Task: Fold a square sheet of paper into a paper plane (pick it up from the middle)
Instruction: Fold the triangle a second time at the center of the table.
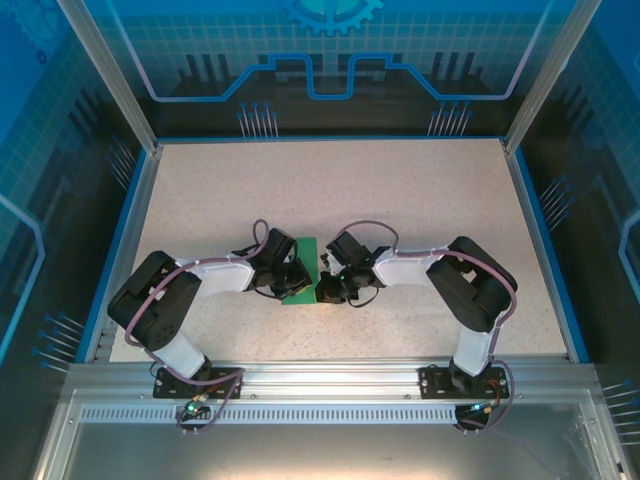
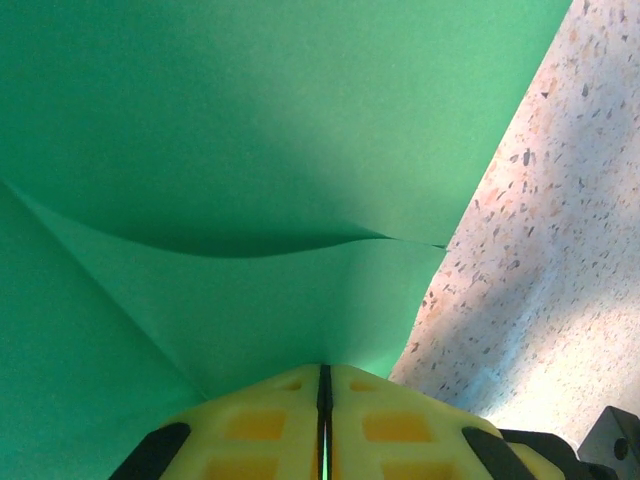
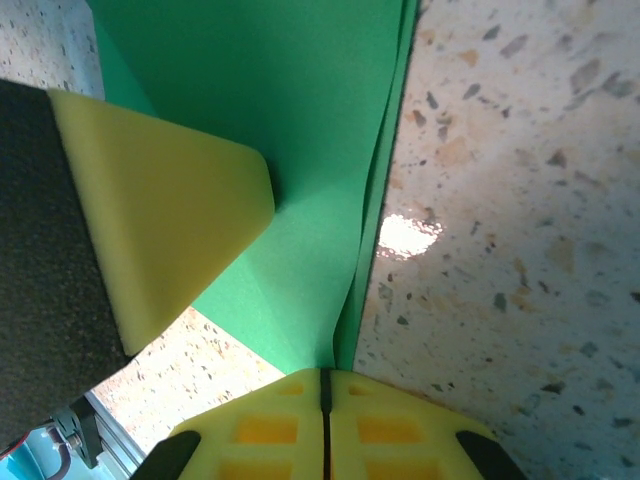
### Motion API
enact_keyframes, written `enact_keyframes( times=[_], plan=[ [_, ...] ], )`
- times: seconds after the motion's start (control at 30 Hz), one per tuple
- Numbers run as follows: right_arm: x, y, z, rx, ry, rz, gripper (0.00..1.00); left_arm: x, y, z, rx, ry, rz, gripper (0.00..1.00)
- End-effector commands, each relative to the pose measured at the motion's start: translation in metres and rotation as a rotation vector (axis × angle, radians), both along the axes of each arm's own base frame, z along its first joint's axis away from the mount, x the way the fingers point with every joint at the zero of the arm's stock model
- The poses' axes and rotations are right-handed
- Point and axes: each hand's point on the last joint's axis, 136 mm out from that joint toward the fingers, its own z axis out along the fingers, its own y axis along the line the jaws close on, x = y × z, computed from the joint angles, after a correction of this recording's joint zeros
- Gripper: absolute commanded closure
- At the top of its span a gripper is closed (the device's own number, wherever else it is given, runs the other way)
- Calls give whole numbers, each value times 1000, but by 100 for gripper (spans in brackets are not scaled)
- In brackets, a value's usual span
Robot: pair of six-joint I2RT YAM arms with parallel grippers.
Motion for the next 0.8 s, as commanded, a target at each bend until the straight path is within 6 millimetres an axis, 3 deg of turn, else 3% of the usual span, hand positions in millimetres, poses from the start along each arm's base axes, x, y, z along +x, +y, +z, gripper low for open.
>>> enact_keyframes(
  times=[0.0, 0.27, 0.53, 0.63, 0.77],
  plan=[
    [-12, -24, -29, -157, 39, -13, 94, 0, 6, -2, 30, 18, -9, 87],
    [-11, -23, -25, -136, 38, -19, 94, 3, 11, -7, 42, 24, -7, 89],
    [17, 7, 48, 75, -147, 7, 90, -7, 16, -23, 59, 70, -1, 90],
    [17, 11, 59, 97, -173, 27, 89, -8, 16, -23, 58, 74, -1, 90],
    [13, 17, 56, 88, -172, 61, 89, -8, 16, -24, 55, 77, 4, 90]
  ],
)
